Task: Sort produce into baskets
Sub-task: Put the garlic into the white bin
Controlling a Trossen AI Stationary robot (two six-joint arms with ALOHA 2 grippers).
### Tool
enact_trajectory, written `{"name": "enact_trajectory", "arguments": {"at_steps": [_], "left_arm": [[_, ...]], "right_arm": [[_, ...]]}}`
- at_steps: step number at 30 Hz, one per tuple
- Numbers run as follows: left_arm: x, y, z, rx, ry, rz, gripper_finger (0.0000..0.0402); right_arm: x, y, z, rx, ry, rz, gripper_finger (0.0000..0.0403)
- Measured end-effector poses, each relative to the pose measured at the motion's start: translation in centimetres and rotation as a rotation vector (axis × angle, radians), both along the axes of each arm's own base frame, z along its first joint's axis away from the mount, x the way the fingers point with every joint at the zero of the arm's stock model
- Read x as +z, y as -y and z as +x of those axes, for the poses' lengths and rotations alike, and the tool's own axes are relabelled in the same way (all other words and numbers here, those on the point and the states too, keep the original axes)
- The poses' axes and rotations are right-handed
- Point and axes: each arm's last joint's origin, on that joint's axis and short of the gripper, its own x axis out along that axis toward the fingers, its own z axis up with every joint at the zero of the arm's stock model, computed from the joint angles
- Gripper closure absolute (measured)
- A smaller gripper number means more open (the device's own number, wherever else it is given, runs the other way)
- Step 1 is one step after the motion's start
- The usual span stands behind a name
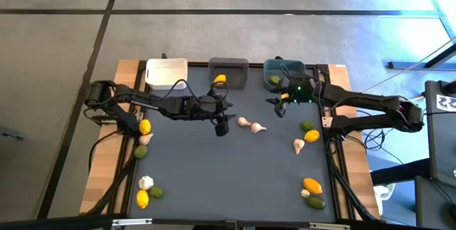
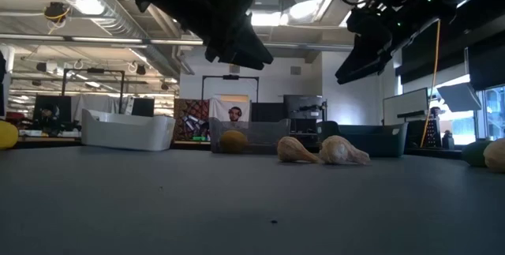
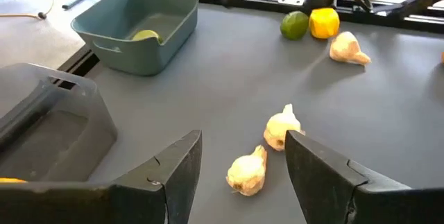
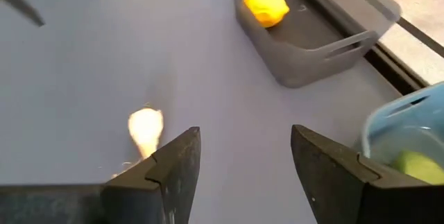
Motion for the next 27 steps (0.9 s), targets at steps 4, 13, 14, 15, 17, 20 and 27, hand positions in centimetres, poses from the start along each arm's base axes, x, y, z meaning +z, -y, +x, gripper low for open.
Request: {"name": "enact_trajectory", "arguments": {"at_steps": [4, 13, 14, 15, 17, 20, 27], "left_arm": [[0.2, -0.6, 0.0, 0.015, 0.003, 0.0, 0.0199], [-0.5, -1.2, 1.8, -0.043, -0.027, -0.014, 0.0199], [-0.8, -1.3, 2.1, -0.054, -0.034, -0.012, 0.0199], [-1.0, -1.4, 2.4, -0.065, -0.043, -0.015, 0.0199], [-1.5, -1.7, 3.0, -0.08, -0.055, -0.024, 0.0199], [-2.2, -2.2, 3.9, -0.106, -0.068, -0.048, 0.0199], [-4.9, -3.1, 5.0, -0.233, -0.144, -0.026, 0.0199]], "right_arm": [[-0.9, -1.3, 0.2, 0.005, -0.037, -0.022, 0.0181], [-2.3, -3.7, 0.4, -0.004, -0.045, -0.008, 0.0181], [-2.4, -3.8, 0.4, -0.007, -0.042, -0.01, 0.0181], [-2.4, -4.0, 0.5, -0.004, -0.036, -0.011, 0.0181], [-2.5, -4.3, 0.5, 0.007, -0.031, -0.01, 0.0181], [-2.5, -4.6, 0.6, 0.02, -0.027, -0.01, 0.0181], [-2.5, -4.6, 0.6, 0.009, -0.028, 0.002, 0.0181]]}}
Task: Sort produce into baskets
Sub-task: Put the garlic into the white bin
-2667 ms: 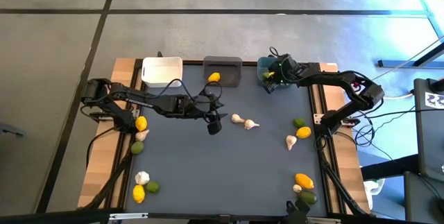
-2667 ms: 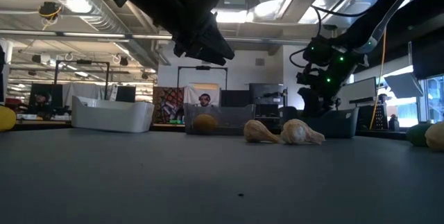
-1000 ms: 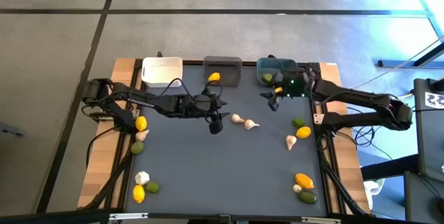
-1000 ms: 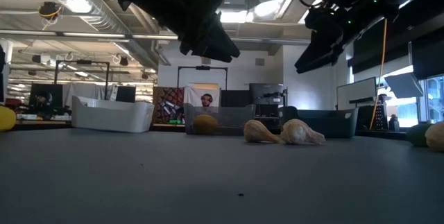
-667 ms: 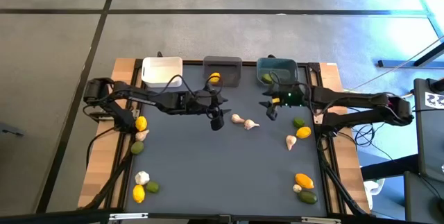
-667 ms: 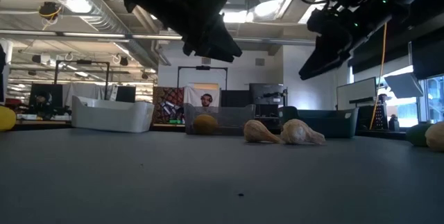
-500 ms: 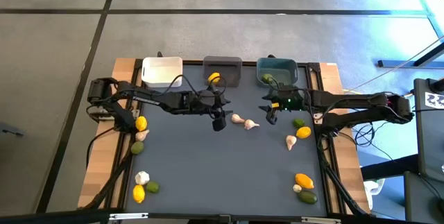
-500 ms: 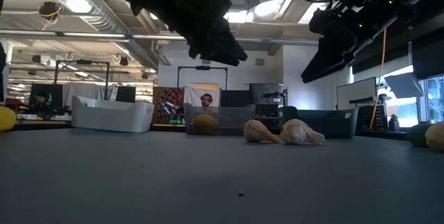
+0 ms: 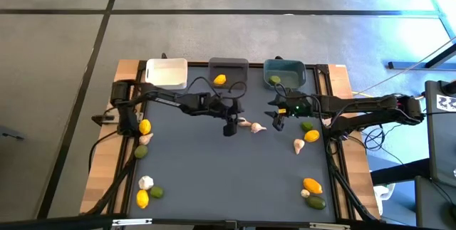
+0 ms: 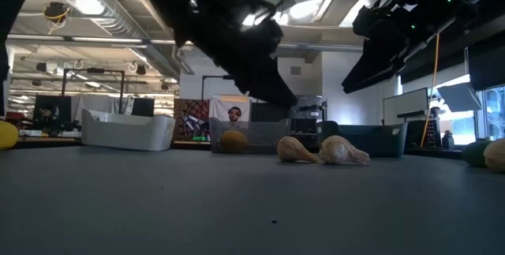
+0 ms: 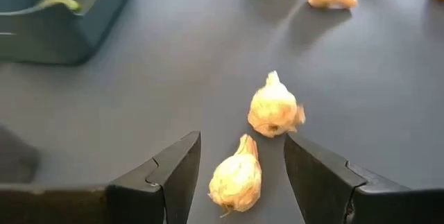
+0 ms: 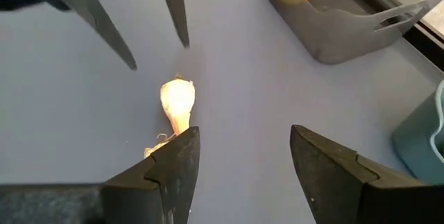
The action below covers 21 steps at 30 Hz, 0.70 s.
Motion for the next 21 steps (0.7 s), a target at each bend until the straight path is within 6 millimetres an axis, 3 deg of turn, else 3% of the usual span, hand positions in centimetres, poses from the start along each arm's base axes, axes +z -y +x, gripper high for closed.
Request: {"name": "enact_trajectory", "arguments": {"at_steps": [12, 21], "left_arm": [[-4.2, -0.9, 0.8, -0.026, -0.075, -0.004, 0.0199], [-5.4, -2.2, 0.6, -0.014, -0.103, -0.045, 0.0199]], "right_arm": [[0.0, 0.0, 0.0, 0.0, -0.001, 0.001, 0.0181], [0.0, 0.0, 0.0, -0.002, 0.002, 0.003, 0.0181]]}}
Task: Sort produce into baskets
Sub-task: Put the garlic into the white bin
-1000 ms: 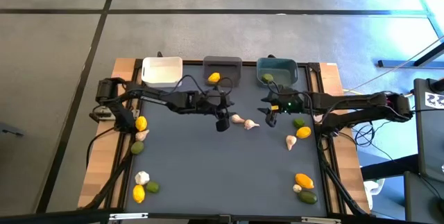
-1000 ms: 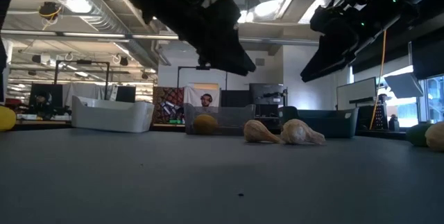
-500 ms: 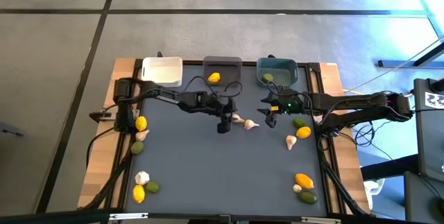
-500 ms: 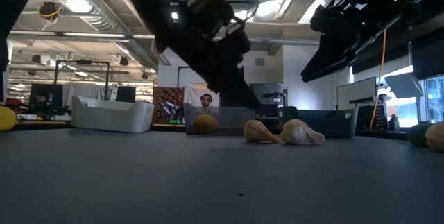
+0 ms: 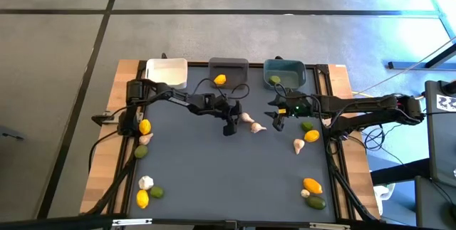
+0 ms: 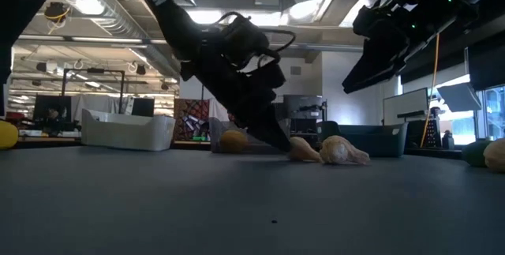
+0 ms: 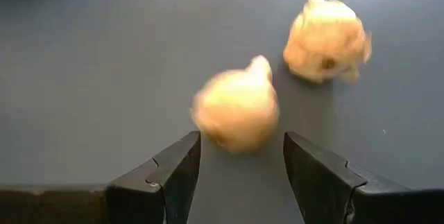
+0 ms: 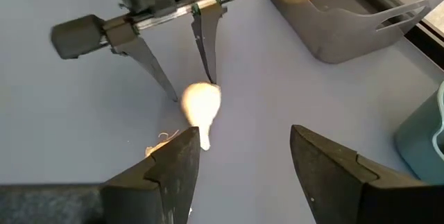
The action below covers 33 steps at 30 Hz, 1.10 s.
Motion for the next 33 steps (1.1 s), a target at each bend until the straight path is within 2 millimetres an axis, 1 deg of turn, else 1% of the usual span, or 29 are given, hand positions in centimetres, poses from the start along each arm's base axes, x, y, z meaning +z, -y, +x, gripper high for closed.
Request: {"name": "enact_trajectory", "arguments": {"at_steps": [4, 8, 11, 17, 19, 27, 30, 33], "left_arm": [[-0.1, -0.1, 0.2, -0.02, 0.025, -0.014, 0.0199], [0.2, -0.1, 0.4, -0.039, 0.051, 0.021, 0.0199], [0.9, -0.2, 0.3, -0.023, 0.064, 0.038, 0.0199], [3.1, -0.2, 0.1, 0.005, 0.126, 0.018, 0.0199], [3.5, -0.2, 0.2, 0.001, 0.151, 0.019, 0.0196], [3.1, -0.4, 0.5, 0.016, 0.173, 0.008, 0.0146], [3.2, -0.5, 0.7, 0.005, 0.208, 0.034, 0.0136], [3.0, -0.8, 1.1, 0.0, 0.225, 0.055, 0.0136]], "right_arm": [[0.0, 0.0, 0.0, -0.001, 0.0, 0.001, 0.0181], [0.0, 0.0, 0.0, -0.002, 0.0, 0.002, 0.0181], [0.0, 0.0, 0.0, -0.002, -0.001, 0.003, 0.0181], [0.0, 0.0, 0.0, -0.002, 0.0, 0.003, 0.0181], [0.0, 0.0, 0.0, -0.002, 0.0, 0.003, 0.0181], [0.0, 0.0, 0.0, -0.002, 0.0, 0.003, 0.0181], [0.0, 0.0, 0.0, -0.002, 0.001, 0.003, 0.0181], [0.0, 0.0, 0.0, -0.002, 0.001, 0.002, 0.0181]]}}
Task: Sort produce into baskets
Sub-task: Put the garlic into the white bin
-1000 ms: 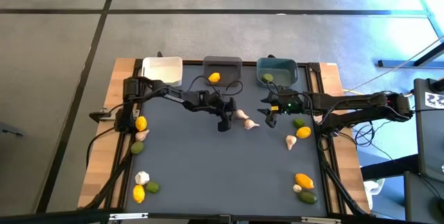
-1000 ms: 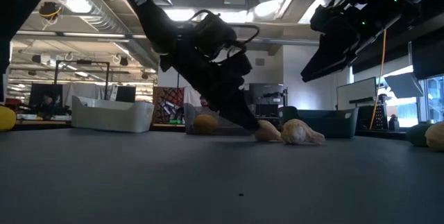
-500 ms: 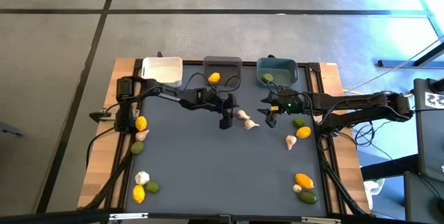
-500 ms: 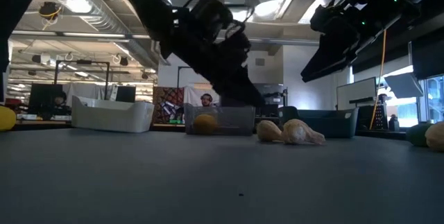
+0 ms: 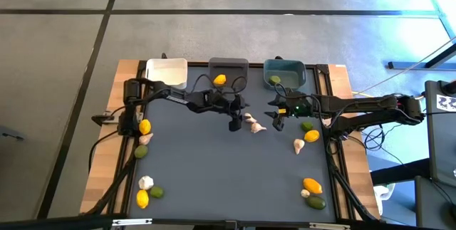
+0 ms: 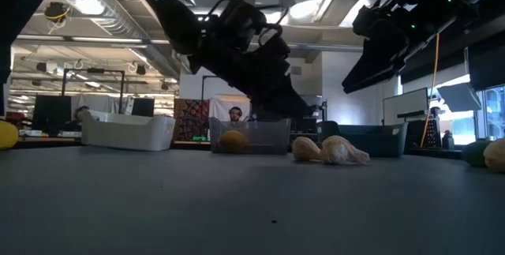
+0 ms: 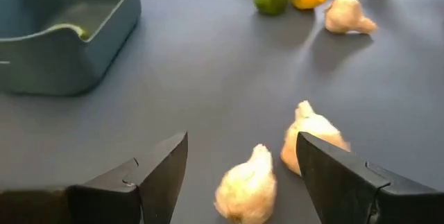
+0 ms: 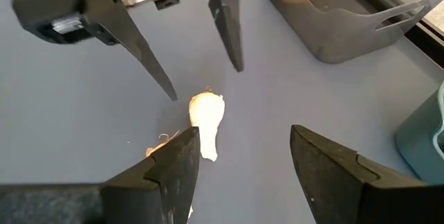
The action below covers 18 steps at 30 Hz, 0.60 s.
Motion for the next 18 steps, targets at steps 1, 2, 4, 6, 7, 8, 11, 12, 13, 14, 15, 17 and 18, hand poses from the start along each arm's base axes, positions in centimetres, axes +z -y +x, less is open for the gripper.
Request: {"name": "enact_trajectory", "arguments": {"at_steps": [1, 2, 4, 6, 7, 8, 11, 12, 13, 14, 15, 17, 18], "left_arm": [[-0.1, 0.0, 0.0, -0.002, -0.005, 0.004, 0.0136], [-0.2, -0.1, 0.3, -0.007, -0.001, 0.013, 0.0138], [-0.3, -0.2, 0.5, -0.012, -0.005, 0.021, 0.014], [-0.9, -0.3, 1.0, -0.02, -0.015, 0.031, 0.0142], [-1.3, -0.4, 1.1, -0.023, -0.018, 0.036, 0.0142], [-1.8, -0.4, 1.1, -0.027, -0.038, 0.038, 0.0142], [-2.9, -0.4, 1.2, -0.041, -0.075, 0.048, 0.0143], [-3.1, -0.4, 1.2, -0.052, -0.092, 0.038, 0.0143], [-3.4, -0.4, 1.2, -0.063, -0.097, 0.03, 0.0143], [-3.6, -0.3, 1.2, -0.072, -0.103, 0.022, 0.0143], [-3.8, -0.3, 1.1, -0.076, -0.123, 0.014, 0.0143], [-4.4, -0.3, 0.9, -0.078, -0.159, 0.005, 0.0143], [-4.5, -0.4, 0.9, -0.08, -0.157, 0.006, 0.0143]], "right_arm": [[0.0, 0.0, 0.0, 0.0, 0.0, 0.0, 0.0181], [0.0, 0.0, 0.0, 0.0, 0.001, 0.0, 0.0181], [0.0, 0.0, 0.0, 0.0, 0.0, 0.0, 0.0181], [0.1, 0.0, 0.1, 0.0, 0.005, -0.001, 0.0181], [0.1, 0.0, 0.0, 0.0, 0.003, 0.0, 0.0181], [0.0, 0.0, 0.0, 0.0, 0.001, 0.0, 0.0181], [-0.1, 0.0, 0.0, 0.0, -0.009, 0.001, 0.0181], [0.0, 0.0, 0.0, 0.0, -0.006, 0.0, 0.0181], [0.0, 0.0, 0.0, -0.001, -0.005, 0.0, 0.0181], [0.0, 0.0, 0.0, -0.003, -0.005, -0.002, 0.0181], [0.0, 0.0, 0.0, -0.01, -0.005, -0.008, 0.0181], [0.0, 0.1, 0.0, -0.025, -0.006, -0.02, 0.0181], [0.0, 0.1, 0.0, -0.032, -0.008, -0.026, 0.0181]]}}
